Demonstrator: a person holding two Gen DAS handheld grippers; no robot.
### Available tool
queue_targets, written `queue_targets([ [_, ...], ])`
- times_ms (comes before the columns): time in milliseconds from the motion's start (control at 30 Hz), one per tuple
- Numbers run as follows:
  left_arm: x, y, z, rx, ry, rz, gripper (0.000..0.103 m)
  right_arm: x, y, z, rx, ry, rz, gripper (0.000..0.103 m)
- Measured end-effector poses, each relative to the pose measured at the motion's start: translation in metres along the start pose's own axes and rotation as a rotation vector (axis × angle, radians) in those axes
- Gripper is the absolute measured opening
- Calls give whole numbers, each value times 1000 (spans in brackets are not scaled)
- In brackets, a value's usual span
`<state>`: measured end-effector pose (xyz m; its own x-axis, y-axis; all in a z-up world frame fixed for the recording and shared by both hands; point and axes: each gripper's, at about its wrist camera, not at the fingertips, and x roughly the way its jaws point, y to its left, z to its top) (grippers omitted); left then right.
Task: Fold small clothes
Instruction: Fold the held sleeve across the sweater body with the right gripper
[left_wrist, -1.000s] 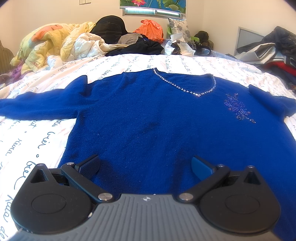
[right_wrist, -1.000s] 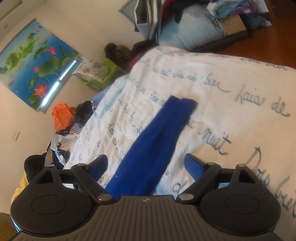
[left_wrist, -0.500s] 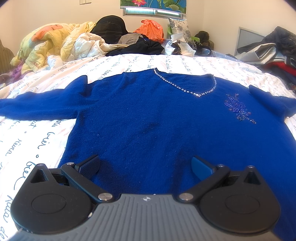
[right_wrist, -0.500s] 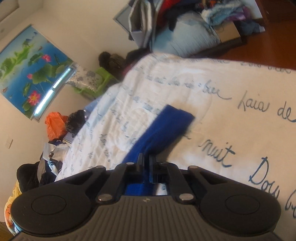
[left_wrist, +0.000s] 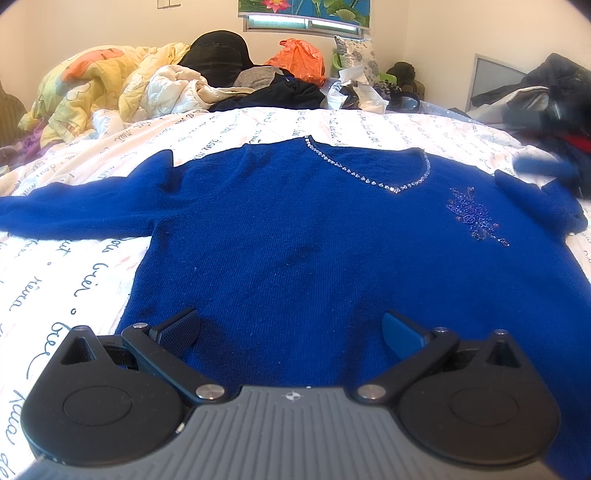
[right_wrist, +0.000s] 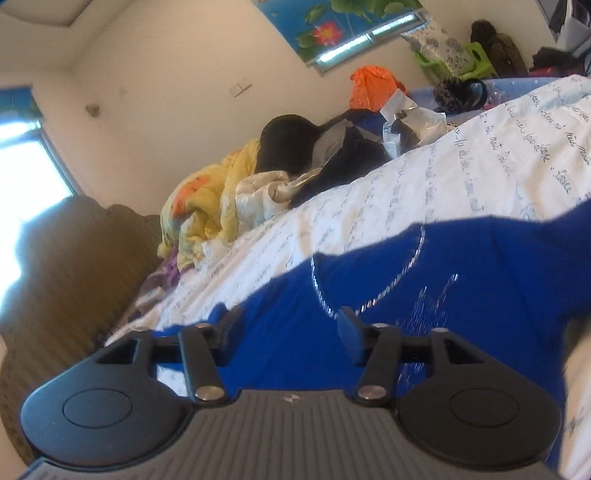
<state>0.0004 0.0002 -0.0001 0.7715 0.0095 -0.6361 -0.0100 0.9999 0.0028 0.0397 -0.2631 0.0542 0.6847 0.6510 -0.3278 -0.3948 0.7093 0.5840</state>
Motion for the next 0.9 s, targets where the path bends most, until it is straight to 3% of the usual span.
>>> queue_targets([
  [67, 0, -1, -1, 2, -1, 6, 103, -10, -6, -12, 1, -12, -40, 59],
  [167, 0, -2, -1, 0, -2, 9, 103, -39, -62, 3, 164, -62, -66, 59],
  [267, 0, -3, 0, -2, -1, 12, 103, -78, -133, 38, 289, -213, -249, 61],
  [333, 0, -3, -1, -3, -2, 11, 103, -100, -175, 59, 337, -252, -354, 60],
  [400, 0, -3, -1, -3, -2, 11, 103, -113, -221, 72, 525, -247, -359, 60],
  [467, 0, -3, 0, -2, -2, 12, 103, -116, -251, 76, 644, -249, -301, 60],
  [600, 0, -3, -1, -3, -2, 11, 103, -102, -279, 77, 773, -226, -316, 60],
  [733, 0, -3, 0, -3, -1, 11, 103, -85, -286, 68, 818, -182, -355, 60],
  [900, 0, -3, -1, -3, -1, 11, 103, -92, -281, 61, 832, -211, -364, 60],
])
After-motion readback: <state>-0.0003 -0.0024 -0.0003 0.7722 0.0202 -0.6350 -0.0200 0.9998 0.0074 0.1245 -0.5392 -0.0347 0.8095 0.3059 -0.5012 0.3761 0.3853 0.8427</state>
